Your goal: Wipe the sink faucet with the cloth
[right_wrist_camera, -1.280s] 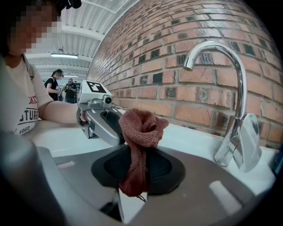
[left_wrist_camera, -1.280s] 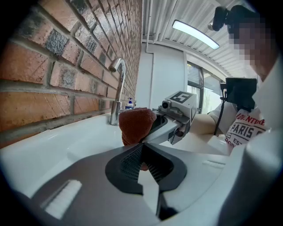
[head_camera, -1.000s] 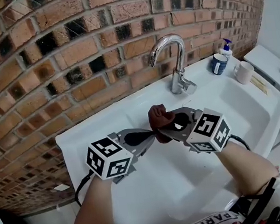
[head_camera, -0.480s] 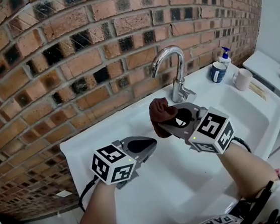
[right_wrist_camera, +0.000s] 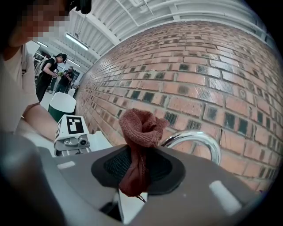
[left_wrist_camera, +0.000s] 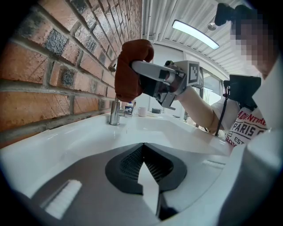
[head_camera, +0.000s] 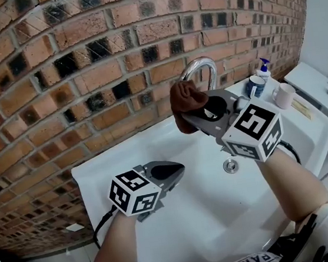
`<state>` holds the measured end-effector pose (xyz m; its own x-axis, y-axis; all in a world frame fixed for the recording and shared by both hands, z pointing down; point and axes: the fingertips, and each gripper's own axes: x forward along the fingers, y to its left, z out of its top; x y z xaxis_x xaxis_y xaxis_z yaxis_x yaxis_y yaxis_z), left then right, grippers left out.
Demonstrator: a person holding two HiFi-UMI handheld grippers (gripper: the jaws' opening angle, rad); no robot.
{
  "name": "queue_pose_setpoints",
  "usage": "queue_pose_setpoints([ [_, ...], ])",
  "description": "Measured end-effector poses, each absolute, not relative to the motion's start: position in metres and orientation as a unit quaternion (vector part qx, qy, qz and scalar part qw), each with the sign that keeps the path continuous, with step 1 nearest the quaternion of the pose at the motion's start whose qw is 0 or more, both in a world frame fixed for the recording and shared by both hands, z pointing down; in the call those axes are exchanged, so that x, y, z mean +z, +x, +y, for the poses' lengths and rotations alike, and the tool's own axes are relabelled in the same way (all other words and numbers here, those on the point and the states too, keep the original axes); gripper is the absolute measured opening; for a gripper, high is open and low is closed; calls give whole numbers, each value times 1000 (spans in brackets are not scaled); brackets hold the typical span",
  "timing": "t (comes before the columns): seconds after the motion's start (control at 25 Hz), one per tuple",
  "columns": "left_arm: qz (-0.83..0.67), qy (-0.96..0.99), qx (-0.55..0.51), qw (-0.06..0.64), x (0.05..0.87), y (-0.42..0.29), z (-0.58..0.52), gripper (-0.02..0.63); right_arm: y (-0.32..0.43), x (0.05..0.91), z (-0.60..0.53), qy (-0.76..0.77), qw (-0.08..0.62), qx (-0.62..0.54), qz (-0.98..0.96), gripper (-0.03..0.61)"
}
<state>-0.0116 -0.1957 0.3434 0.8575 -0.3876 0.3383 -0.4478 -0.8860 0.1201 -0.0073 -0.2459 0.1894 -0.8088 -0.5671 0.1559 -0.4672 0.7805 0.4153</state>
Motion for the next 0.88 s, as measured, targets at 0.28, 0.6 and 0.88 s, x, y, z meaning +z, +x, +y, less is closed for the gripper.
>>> queue_pose_setpoints([
  [0.28, -219, 959, 154, 98, 343, -12, -196, 6, -14, 166, -259, 288, 123, -193, -930, 95],
  [0.6, -218, 959, 154, 98, 343, -12, -196, 6, -11, 174, -276, 306, 123, -179, -927, 95],
  [0.88, -219, 959, 154, 97, 343, -12, -196, 6, -13, 175, -279, 309, 139, -189, -922, 95],
])
